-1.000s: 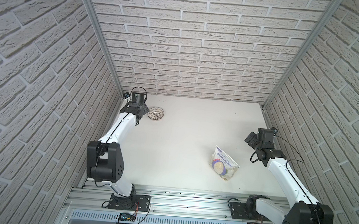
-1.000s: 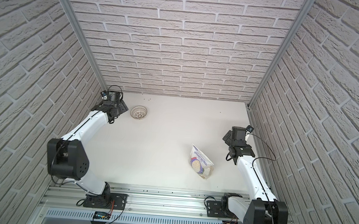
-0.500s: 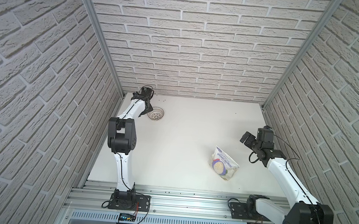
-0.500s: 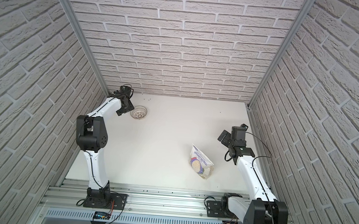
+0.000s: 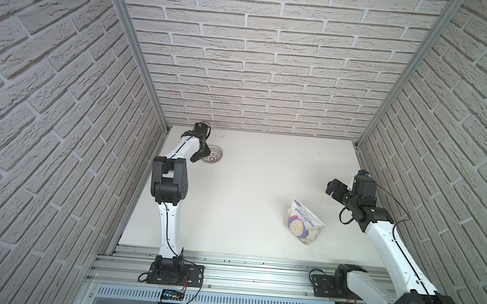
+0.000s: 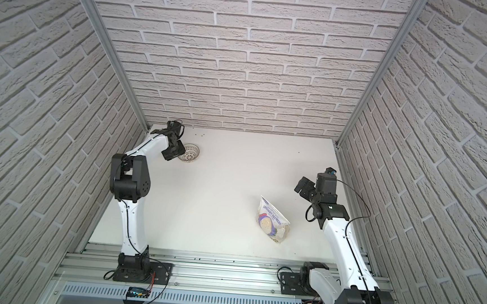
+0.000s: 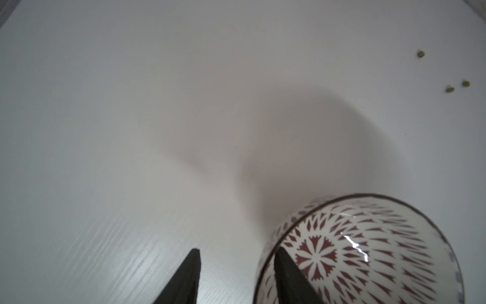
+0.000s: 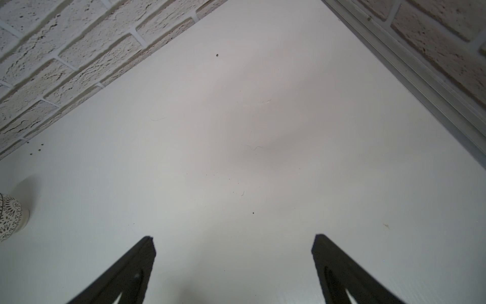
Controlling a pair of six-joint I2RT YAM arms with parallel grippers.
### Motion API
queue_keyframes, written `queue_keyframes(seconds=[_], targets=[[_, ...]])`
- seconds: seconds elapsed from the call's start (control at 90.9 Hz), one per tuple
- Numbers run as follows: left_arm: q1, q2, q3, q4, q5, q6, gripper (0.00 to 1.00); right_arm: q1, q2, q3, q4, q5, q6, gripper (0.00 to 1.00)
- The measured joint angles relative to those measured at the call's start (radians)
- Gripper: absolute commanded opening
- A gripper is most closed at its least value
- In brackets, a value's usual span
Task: Pour the oats into the breakfast bowl
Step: Pick up the bowl from the center of the board.
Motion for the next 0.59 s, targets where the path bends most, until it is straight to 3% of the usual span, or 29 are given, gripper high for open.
queue_keyframes(seconds=[0.198,0.374,0.462,0.594], targets=[[-0.001,0.01,-0.011,0.015,0.038,0.002,0.33,0.0,-0.019,-0.004,-0.043,-0.018,-0.002,0.95],[-0.001,0.01,-0.022,0.017,0.059,0.003,0.14,0.0,-0.039,-0.003,-0.095,-0.027,-0.001,0.95],[-0.001,-0.008,-0.026,0.032,0.085,-0.004,0.0,0.0,-0.045,0.002,-0.12,-0.035,0.0,0.95],[-0.001,-0.067,-0.061,0.016,0.089,-0.002,0.0,0.0,-0.055,0.018,-0.155,-0.059,0.006,0.95]])
